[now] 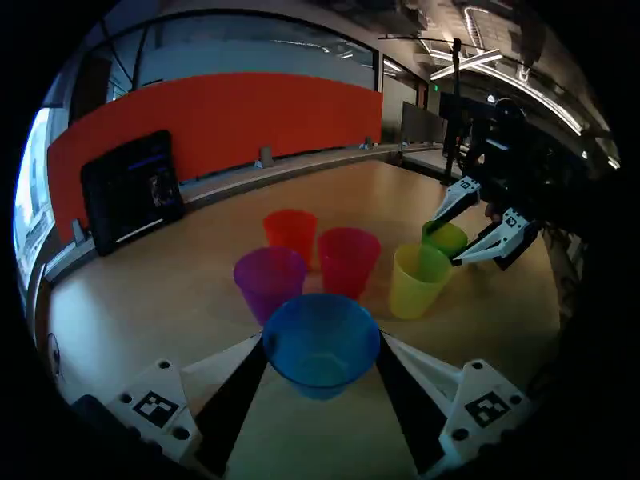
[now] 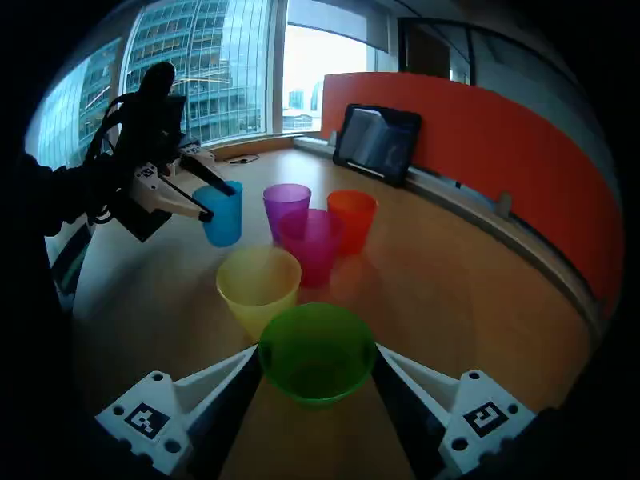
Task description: Pour water
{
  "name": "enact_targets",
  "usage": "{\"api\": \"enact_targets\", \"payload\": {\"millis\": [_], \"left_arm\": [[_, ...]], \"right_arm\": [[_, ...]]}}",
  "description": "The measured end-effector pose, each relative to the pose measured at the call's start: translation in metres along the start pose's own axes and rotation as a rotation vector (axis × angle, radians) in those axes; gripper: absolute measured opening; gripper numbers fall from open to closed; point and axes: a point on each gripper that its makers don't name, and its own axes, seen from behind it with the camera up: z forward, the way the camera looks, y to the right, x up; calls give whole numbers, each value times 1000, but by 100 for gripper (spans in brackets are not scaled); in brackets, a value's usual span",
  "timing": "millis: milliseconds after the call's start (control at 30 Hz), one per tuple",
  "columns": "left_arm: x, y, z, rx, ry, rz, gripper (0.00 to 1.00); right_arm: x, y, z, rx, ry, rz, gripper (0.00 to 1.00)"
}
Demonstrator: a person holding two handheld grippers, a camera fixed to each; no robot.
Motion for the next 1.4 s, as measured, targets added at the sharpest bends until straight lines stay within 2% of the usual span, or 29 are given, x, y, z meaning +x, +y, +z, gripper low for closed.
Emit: {"api": "enact_targets", "payload": {"millis": [233, 567, 767, 967, 1400], "left_arm": [[22, 3, -18, 11, 65, -9, 89], [61, 8, -49, 51, 170, 20, 89], [83, 19, -65, 55, 230, 28, 89], [96, 36, -74, 43, 278, 33, 89], [129, 62, -92, 20, 390, 54, 89]], "right_arm": [[22, -1, -12, -18, 60, 2, 92], [71, -7, -36, -43, 195, 4, 92], [102, -12, -51, -54, 285, -1, 92], [129, -16, -65, -60, 367, -8, 92], [174, -26, -86, -57, 483, -20, 92]]}}
